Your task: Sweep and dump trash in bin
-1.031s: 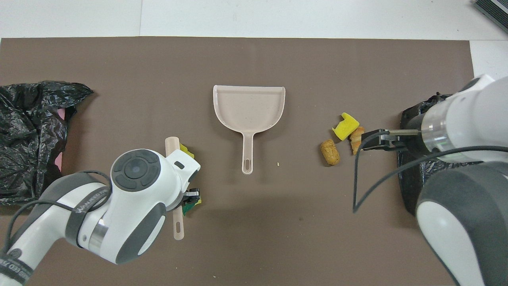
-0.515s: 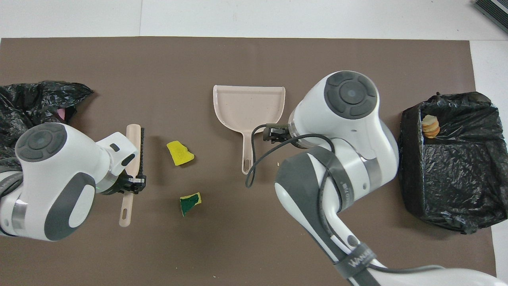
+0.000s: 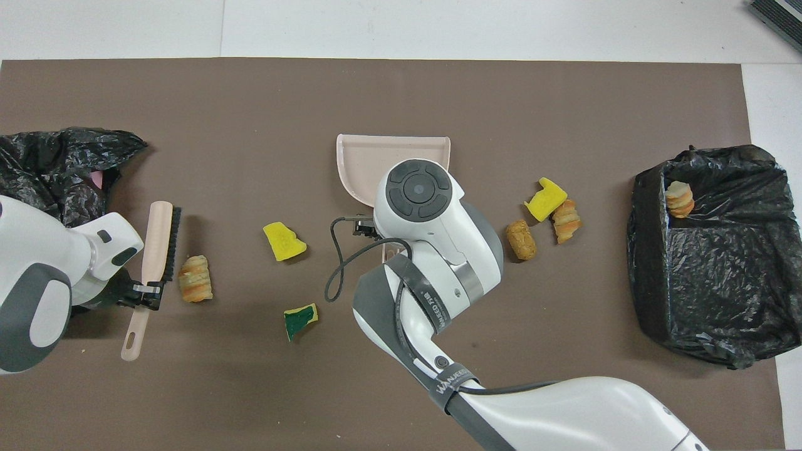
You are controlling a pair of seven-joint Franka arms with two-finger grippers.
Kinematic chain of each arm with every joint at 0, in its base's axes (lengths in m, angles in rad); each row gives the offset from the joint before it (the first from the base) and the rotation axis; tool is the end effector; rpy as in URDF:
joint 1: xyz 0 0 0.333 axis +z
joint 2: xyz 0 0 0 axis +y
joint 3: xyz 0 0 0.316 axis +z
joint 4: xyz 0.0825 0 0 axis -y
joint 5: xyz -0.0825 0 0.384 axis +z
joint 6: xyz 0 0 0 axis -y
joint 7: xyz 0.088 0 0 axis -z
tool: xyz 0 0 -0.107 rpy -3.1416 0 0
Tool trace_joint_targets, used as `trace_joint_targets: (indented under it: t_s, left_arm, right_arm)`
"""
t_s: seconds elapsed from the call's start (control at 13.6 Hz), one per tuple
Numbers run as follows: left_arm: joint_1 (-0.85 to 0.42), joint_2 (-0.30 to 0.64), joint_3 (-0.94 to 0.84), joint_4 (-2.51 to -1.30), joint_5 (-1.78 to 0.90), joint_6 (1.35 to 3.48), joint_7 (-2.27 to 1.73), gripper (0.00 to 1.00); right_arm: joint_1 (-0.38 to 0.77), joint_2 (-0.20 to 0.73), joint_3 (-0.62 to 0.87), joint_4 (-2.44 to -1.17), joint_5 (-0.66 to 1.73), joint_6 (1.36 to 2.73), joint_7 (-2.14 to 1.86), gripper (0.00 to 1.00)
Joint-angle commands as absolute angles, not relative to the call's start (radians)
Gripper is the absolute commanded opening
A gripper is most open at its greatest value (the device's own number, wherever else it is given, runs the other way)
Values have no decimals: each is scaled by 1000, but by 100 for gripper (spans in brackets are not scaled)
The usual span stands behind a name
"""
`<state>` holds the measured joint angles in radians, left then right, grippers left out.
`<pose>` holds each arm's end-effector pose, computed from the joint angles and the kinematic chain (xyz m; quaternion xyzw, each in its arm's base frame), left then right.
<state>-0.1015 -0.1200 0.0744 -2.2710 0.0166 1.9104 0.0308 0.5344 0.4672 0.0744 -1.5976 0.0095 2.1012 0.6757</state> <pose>0.4703 -0.0113 0.3900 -0.9922 0.0332 0.1202 0.0028 0.5654 0.3867 0.3656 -0.9988 0.0400 -0.0026 0.0279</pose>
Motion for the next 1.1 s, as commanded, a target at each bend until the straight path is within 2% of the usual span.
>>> trace_joint_targets:
  t_s: [0.0, 0.29, 0.52, 0.66, 0.74, 0.88, 0.96, 1.03]
  left_arm:
    - [-77, -196, 60, -2403, 35, 2000, 38, 0]
    - [-112, -199, 52, -2454, 35, 2051, -1, 0]
    - [-210, -201, 51, -2456, 35, 2048, -102, 0]
    - [-277, -204, 51, -2457, 34, 2049, -168, 0]
    - [-314, -201, 51, -2462, 31, 2055, -202, 0]
    - [-377, -198, 51, -2464, 18, 2065, -268, 0]
    - [-402, -198, 51, -2464, 11, 2066, -285, 0]
    - [-432, -199, 51, -2462, -26, 2066, -293, 0]
  right_arm:
    - [529, 476, 75, -1586, -12, 2129, 670, 100]
    - [529, 482, 75, -1612, -9, 2163, 667, 100]
    - [525, 482, 74, -1620, 2, 2171, 643, 91]
    - [525, 476, 75, -1641, 3, 2171, 624, 64]
    - [525, 476, 75, -1644, 8, 2171, 617, 54]
    - [525, 474, 75, -1646, 8, 2169, 617, 48]
    - [525, 472, 75, -1646, 8, 2164, 615, 32]
    - [525, 472, 75, -1641, 8, 2145, 626, 0]
